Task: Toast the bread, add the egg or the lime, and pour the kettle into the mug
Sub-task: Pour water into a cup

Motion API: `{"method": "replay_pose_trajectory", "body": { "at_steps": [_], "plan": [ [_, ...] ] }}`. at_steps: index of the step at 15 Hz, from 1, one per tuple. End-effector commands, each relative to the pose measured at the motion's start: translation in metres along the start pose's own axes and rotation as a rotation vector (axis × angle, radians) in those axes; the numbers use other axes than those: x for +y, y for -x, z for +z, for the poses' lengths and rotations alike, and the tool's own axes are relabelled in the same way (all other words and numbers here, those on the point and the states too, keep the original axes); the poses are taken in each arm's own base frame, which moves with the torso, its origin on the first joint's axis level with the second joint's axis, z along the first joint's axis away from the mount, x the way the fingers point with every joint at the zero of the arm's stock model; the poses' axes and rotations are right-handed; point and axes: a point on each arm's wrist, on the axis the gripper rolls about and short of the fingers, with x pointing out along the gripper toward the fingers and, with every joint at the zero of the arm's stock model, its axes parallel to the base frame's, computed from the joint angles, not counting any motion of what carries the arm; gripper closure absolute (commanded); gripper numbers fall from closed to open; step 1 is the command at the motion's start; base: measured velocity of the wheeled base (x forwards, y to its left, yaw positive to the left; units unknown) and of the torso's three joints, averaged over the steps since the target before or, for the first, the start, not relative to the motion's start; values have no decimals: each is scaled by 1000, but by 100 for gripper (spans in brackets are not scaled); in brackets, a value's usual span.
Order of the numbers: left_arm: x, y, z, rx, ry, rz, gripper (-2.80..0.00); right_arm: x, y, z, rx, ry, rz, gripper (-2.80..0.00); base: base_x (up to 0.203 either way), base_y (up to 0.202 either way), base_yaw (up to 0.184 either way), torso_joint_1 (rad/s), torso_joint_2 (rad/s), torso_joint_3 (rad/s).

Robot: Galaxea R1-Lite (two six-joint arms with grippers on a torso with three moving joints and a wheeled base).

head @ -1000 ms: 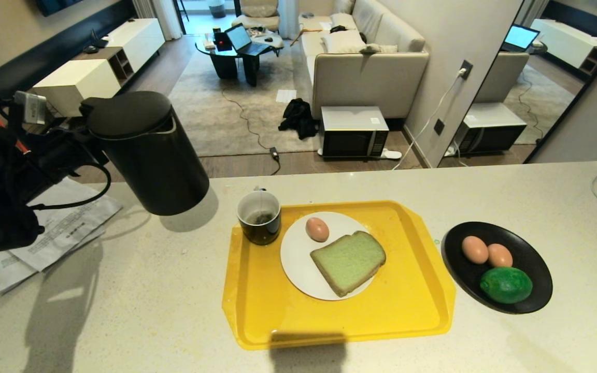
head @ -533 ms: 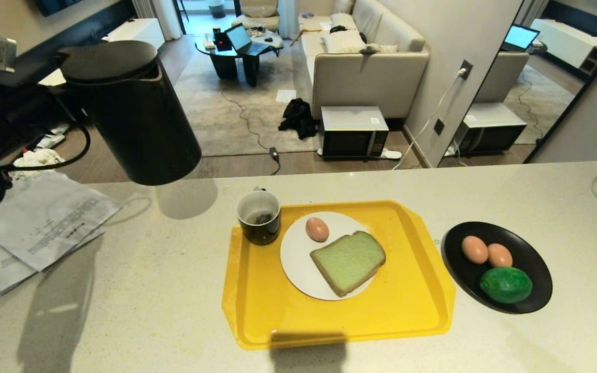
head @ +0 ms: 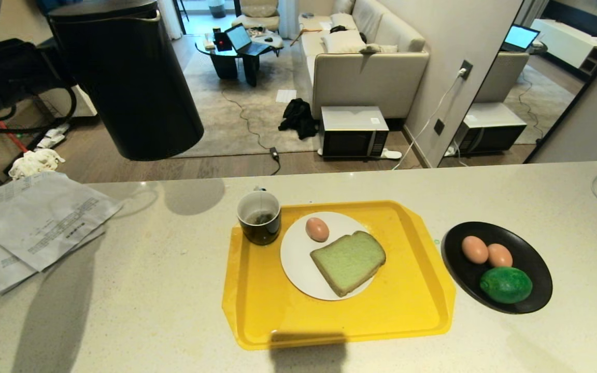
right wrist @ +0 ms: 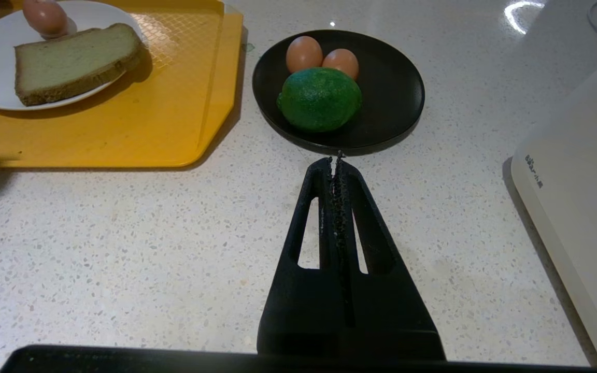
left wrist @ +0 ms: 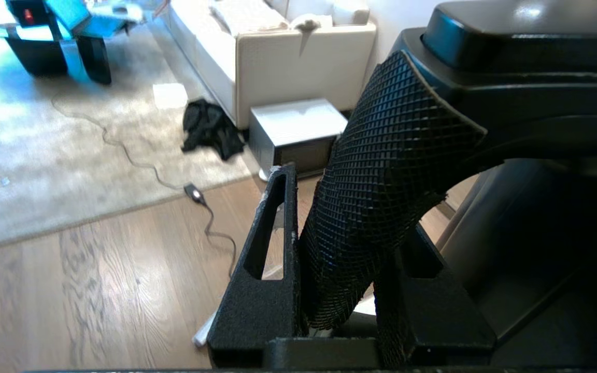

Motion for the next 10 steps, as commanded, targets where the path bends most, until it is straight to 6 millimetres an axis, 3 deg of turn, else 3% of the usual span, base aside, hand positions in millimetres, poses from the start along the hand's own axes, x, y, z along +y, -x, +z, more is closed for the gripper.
{"method": "replay_pose_trajectory", "body": {
  "at_steps": [1, 5, 10],
  "plan": [
    [-7, -4, 14, -5, -14, -26, 0, 0, 0, 0, 1, -1, 0, 0, 0, 0, 0, 0, 0, 0],
    [-4, -10, 2, 48, -79, -30, 0, 0, 0, 0, 0, 0, 0, 0, 0, 0, 0, 0, 0, 0],
    [-5, -24, 2, 74, -139, -49, 0, 0, 0, 0, 0, -1, 0, 0, 0, 0, 0, 0, 0, 0]
  ]
}}
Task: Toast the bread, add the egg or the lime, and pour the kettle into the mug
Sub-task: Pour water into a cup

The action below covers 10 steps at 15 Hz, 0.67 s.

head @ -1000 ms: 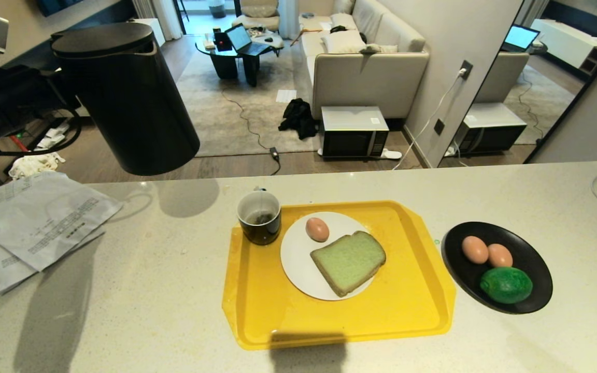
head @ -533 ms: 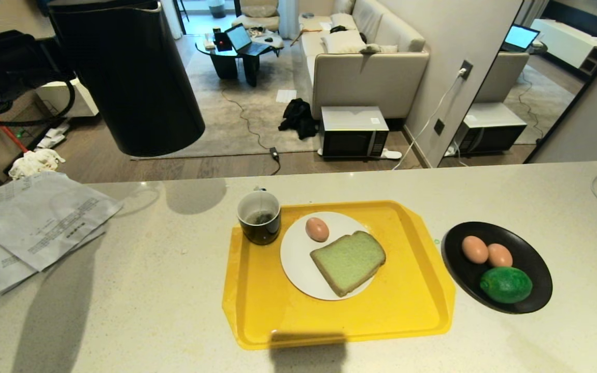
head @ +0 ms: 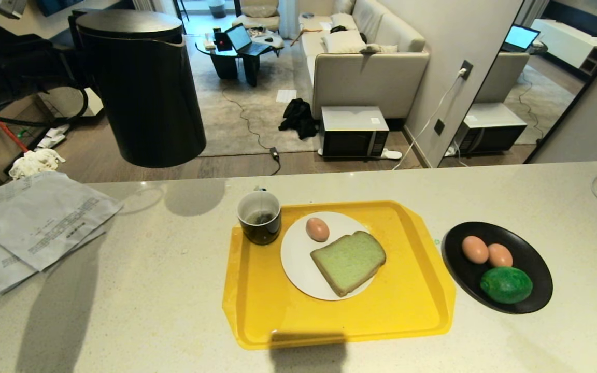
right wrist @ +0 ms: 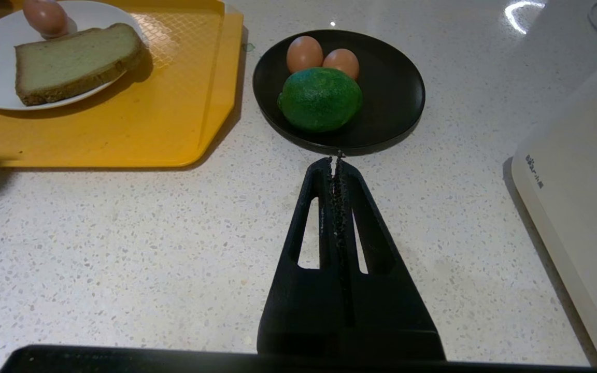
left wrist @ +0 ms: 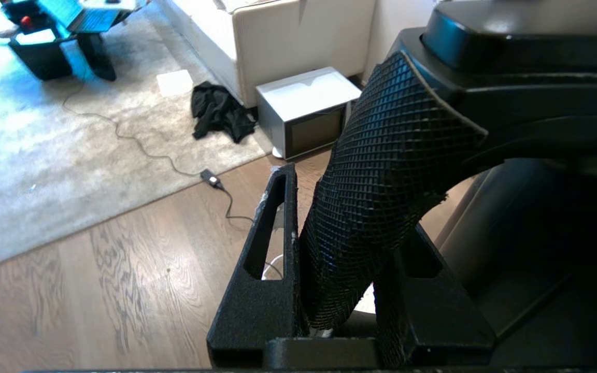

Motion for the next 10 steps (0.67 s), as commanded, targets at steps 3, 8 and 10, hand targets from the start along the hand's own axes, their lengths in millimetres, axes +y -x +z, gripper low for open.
{"method": "replay_pose_trajectory", "body": {
  "at_steps": [3, 8, 10],
  "plan": [
    [-6, -25, 0, 5, -103, 45, 0, 0, 0, 0, 0, 0, 0, 0, 0, 0, 0, 0, 0, 0],
    [-29, -39, -1, 69, -195, 63, 0, 0, 0, 0, 0, 1, 0, 0, 0, 0, 0, 0, 0, 0],
    [-39, -44, -1, 80, -239, 73, 0, 0, 0, 0, 0, 0, 0, 0, 0, 0, 0, 0, 0, 0]
  ]
}}
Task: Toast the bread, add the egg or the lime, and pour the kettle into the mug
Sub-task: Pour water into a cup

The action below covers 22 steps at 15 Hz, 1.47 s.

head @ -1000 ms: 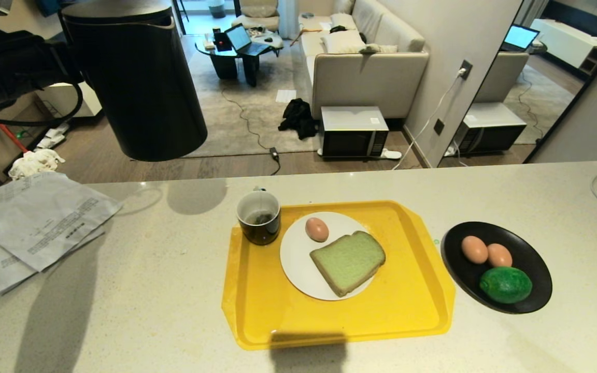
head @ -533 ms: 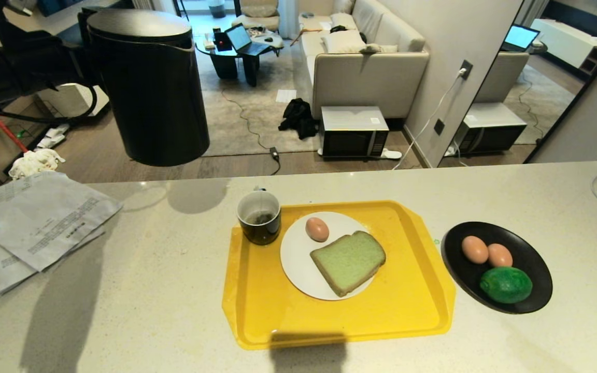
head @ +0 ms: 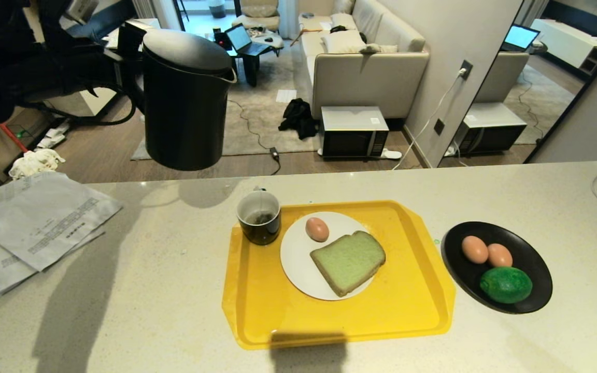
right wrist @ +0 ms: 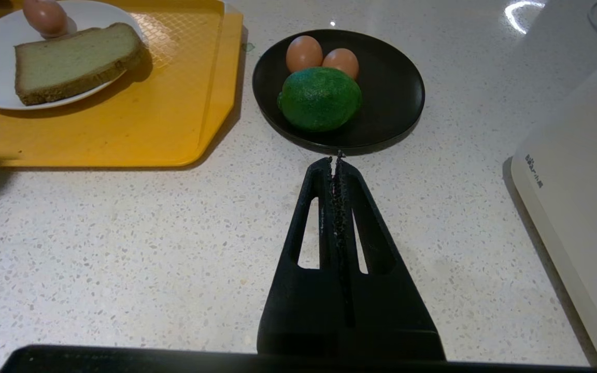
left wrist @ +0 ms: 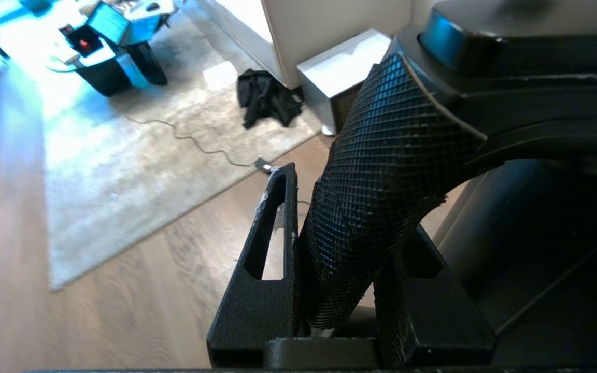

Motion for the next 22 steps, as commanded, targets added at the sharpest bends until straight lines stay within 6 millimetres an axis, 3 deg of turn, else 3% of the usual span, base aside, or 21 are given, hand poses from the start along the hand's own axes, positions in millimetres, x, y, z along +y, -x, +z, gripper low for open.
{"method": "replay_pose_trajectory", "body": {
  "at_steps": [1, 10, 22],
  "plan": [
    [-12, -6, 3, 14, -45, 4, 0, 0, 0, 0, 0, 0, 0, 0, 0, 0, 0, 0, 0, 0],
    [-33, -12, 9, 85, -245, 47, 0, 0, 0, 0, 0, -1, 0, 0, 0, 0, 0, 0, 0, 0],
    [-58, -4, 18, 256, -510, 22, 0, 0, 0, 0, -1, 0, 0, 0, 0, 0, 0, 0, 0, 0]
  ]
}}
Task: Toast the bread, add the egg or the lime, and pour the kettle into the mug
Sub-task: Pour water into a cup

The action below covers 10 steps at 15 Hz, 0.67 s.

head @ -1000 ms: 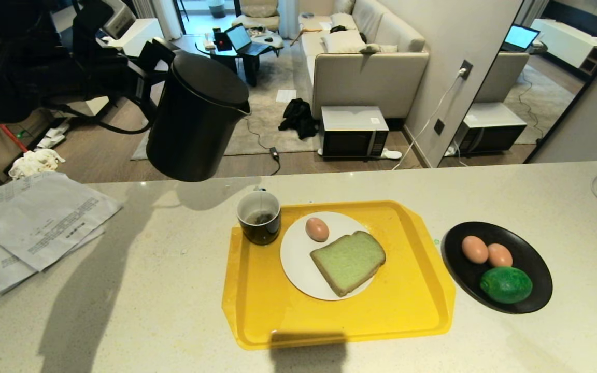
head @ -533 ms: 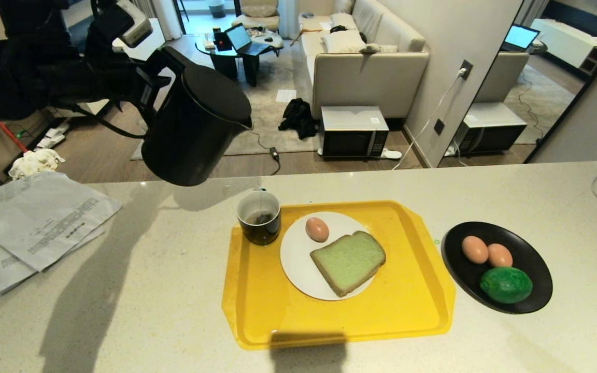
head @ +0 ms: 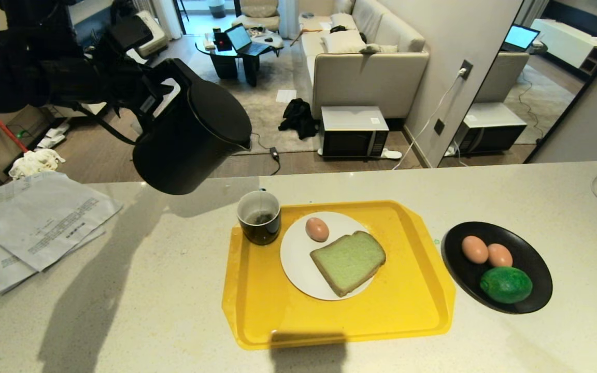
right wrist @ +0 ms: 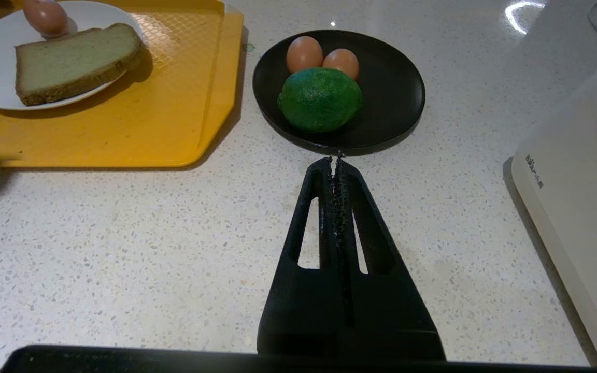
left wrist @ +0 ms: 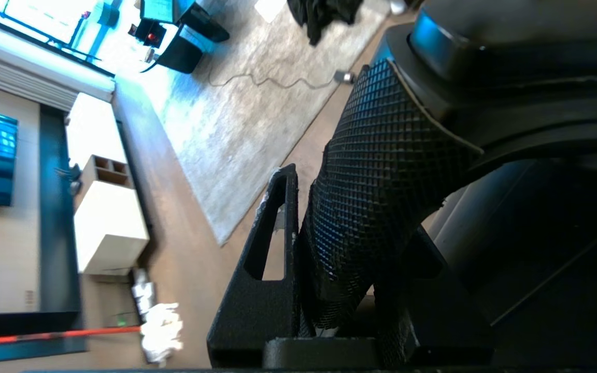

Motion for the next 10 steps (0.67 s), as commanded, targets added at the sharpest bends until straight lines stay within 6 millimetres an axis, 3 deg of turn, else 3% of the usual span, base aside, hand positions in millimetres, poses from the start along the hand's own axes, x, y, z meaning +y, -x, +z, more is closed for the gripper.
{"method": "replay_pose_trajectory", "body": {
  "at_steps": [1, 10],
  "plan": [
    [-2, 4, 5, 3, -41, -14, 0, 0, 0, 0, 0, 0, 0, 0, 0, 0, 0, 0, 0, 0],
    [-6, 13, 8, 109, -227, -19, 0, 0, 0, 0, -1, -1, 0, 0, 0, 0, 0, 0, 0, 0]
  ]
}}
